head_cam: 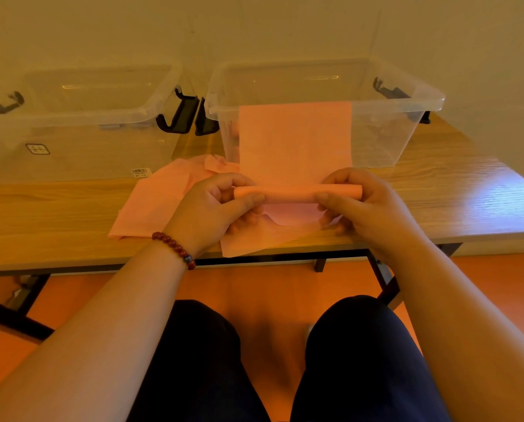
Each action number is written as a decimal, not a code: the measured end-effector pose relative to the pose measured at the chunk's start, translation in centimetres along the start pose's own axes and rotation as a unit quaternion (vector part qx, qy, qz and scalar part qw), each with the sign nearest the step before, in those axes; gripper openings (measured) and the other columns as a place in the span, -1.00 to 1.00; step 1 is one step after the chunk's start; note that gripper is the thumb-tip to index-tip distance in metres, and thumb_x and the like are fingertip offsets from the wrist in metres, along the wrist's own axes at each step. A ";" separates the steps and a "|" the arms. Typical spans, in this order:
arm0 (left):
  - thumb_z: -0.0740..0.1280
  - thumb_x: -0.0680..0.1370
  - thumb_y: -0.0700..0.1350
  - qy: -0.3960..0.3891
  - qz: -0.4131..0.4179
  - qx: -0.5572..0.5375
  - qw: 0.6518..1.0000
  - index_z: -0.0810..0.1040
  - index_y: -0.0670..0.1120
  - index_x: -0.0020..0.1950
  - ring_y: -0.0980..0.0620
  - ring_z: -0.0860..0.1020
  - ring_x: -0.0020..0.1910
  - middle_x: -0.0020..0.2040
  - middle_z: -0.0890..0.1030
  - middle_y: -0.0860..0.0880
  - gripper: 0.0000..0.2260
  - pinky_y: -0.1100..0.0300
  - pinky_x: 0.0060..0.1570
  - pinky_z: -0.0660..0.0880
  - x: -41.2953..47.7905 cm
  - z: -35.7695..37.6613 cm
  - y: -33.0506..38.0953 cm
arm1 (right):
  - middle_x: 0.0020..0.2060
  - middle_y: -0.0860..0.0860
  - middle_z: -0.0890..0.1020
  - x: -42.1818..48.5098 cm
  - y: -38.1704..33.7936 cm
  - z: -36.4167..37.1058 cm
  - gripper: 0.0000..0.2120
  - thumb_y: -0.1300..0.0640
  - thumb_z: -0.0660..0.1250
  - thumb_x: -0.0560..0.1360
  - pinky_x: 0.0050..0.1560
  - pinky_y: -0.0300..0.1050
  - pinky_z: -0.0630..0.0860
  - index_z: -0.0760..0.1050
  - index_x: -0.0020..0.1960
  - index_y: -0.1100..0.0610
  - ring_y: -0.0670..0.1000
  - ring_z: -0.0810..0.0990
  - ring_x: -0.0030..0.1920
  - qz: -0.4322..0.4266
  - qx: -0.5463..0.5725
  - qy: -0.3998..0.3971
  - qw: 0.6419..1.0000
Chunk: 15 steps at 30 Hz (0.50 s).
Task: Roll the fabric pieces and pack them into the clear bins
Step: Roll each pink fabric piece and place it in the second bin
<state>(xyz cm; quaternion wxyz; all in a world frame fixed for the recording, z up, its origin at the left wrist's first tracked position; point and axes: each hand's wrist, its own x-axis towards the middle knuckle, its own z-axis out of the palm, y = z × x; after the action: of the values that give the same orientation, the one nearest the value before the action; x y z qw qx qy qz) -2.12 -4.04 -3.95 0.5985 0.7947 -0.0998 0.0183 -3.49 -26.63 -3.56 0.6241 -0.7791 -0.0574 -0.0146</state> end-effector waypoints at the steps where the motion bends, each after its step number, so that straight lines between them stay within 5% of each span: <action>1: 0.35 0.53 -0.12 0.002 0.004 0.004 1.000 0.57 0.03 -0.10 0.19 0.57 -0.41 -0.35 0.66 0.06 -0.95 0.34 -0.48 0.43 0.0 0.0 0.0 | -0.30 0.02 0.68 0.0 0.0 0.0 -0.84 0.11 0.43 0.47 -0.29 -0.15 0.55 0.55 0.03 -0.01 -0.03 0.64 -0.30 0.004 -0.004 -0.004 1.000; 8: 0.41 0.48 -0.13 -0.008 -0.016 -0.005 1.000 0.54 0.08 0.00 0.18 0.59 -0.38 -0.33 0.67 0.07 -0.84 0.35 -0.44 0.47 0.1 -0.1 0.0 | -0.33 -0.01 0.66 0.0 0.1 0.1 -0.95 0.11 0.38 0.52 -0.32 -0.19 0.53 0.57 -0.04 0.07 -0.02 0.63 -0.30 -0.003 -0.004 0.006 1.000; 15: 0.34 0.54 -0.13 -0.002 -0.002 0.000 1.000 0.57 0.00 -0.09 0.20 0.55 -0.46 -0.38 0.65 0.04 -0.96 0.36 -0.50 0.43 0.0 0.1 0.1 | -0.29 0.03 0.67 -0.1 0.0 0.0 -0.81 0.13 0.47 0.44 -0.33 -0.22 0.53 0.54 0.01 -0.03 -0.09 0.63 -0.34 0.009 -0.011 -0.008 1.000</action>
<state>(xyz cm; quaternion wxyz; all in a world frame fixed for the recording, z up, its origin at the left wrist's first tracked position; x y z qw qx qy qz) -2.10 -4.13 -3.88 0.5983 0.7949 -0.0994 0.0158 -3.56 -26.60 -3.55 0.6149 -0.7867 -0.0555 -0.0038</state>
